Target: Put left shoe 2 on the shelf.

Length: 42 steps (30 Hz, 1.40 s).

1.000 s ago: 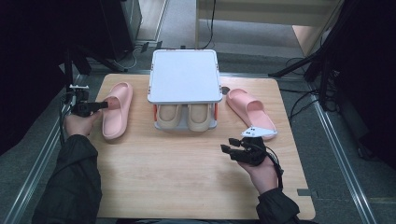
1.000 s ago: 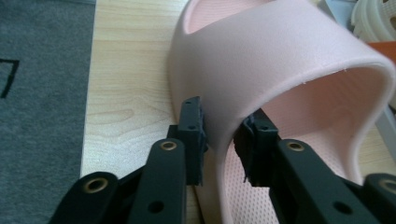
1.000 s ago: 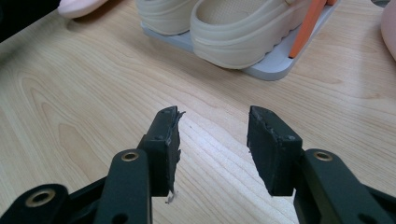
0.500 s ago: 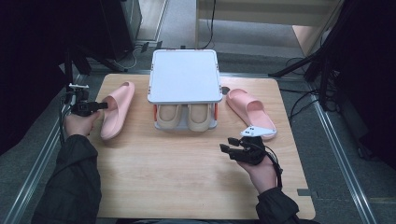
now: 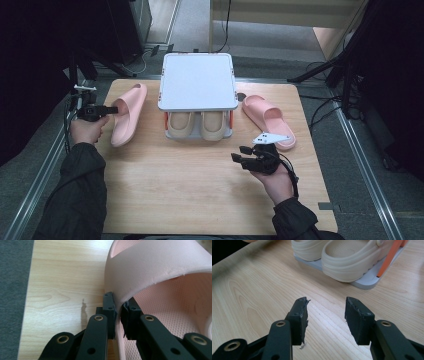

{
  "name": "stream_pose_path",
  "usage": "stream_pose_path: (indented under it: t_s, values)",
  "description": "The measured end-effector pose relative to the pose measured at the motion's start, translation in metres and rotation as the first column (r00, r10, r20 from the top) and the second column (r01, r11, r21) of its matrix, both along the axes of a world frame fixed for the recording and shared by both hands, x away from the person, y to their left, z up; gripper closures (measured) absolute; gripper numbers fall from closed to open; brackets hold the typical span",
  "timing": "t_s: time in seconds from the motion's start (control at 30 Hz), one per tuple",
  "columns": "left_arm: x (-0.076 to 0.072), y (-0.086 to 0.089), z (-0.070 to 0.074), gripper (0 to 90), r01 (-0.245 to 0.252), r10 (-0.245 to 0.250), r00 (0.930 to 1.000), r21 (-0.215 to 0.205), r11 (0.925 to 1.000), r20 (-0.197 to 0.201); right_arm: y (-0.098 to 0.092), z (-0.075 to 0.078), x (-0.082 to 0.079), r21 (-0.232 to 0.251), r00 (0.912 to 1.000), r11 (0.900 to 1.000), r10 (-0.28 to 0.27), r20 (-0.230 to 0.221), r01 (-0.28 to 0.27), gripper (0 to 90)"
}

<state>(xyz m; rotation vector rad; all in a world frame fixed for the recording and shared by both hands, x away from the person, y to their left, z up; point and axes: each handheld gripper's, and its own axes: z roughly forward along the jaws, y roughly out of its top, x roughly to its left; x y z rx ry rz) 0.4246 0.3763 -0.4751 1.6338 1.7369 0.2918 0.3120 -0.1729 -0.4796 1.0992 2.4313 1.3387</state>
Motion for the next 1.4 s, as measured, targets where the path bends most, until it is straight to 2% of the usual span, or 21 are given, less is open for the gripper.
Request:
stream_pose_path:
  t_s: [0.07,0.17,0.27,0.47,0.57,0.7,0.83,0.93,1.07,1.2,1.4]
  values:
    - [0.0,-0.002,0.006,82.3,0.0,0.0,1.0,0.008,1.0,0.007,0.001,0.001,0.001,0.0,1.0,1.0,0.003,0.001,-0.003,53.7]
    - [0.001,-0.003,0.015,82.2,-0.002,0.002,0.9999,-0.014,0.9999,0.017,0.002,0.001,0.003,0.003,1.0,1.0,0.008,0.002,-0.008,53.7]
    - [0.004,-0.006,0.028,82.3,0.004,-0.004,0.9998,0.016,0.9999,0.017,0.004,0.001,0.005,0.004,0.9999,1.0,0.012,0.0,-0.012,53.7]
    - [0.011,-0.013,0.052,82.2,0.003,-0.004,0.9998,0.029,0.9996,0.021,0.007,0.002,0.006,0.008,0.9997,1.0,0.024,-0.004,-0.024,53.7]
    - [0.014,-0.018,0.066,82.1,0.008,-0.009,0.9999,0.051,0.9987,0.013,0.008,0.003,0.007,0.012,0.9996,0.999,0.03,-0.001,-0.03,53.7]
    - [0.018,-0.022,0.081,82.0,0.013,-0.013,0.9998,0.042,0.999,0.016,0.009,0.003,0.008,0.014,0.9994,0.999,0.034,-0.001,-0.034,53.7]
    - [0.023,-0.026,0.098,81.9,0.017,-0.019,0.9995,0.057,0.9982,0.025,0.011,0.004,0.009,0.015,0.9992,0.999,0.04,-0.003,-0.04,53.7]
    - [0.028,-0.03,0.114,81.8,0.025,-0.028,0.9986,0.061,0.9978,0.046,0.011,0.004,0.01,0.015,0.9991,0.999,0.043,-0.003,-0.042,53.6]
    - [0.032,-0.04,0.132,81.8,0.036,-0.041,0.9972,0.083,0.9959,0.062,0.012,0.004,0.011,0.022,0.9988,0.999,0.049,-0.002,-0.049,53.6]
    - [0.039,-0.054,0.148,81.8,0.055,-0.061,0.9958,0.084,0.995,0.068,0.013,0.005,0.012,0.025,0.9985,0.998,0.055,-0.006,-0.055,53.6]
    - [0.049,-0.079,0.164,81.7,0.075,-0.08,0.9933,0.06,0.9953,0.083,0.015,0.005,0.011,0.026,0.9979,0.998,0.065,-0.009,-0.064,53.6]
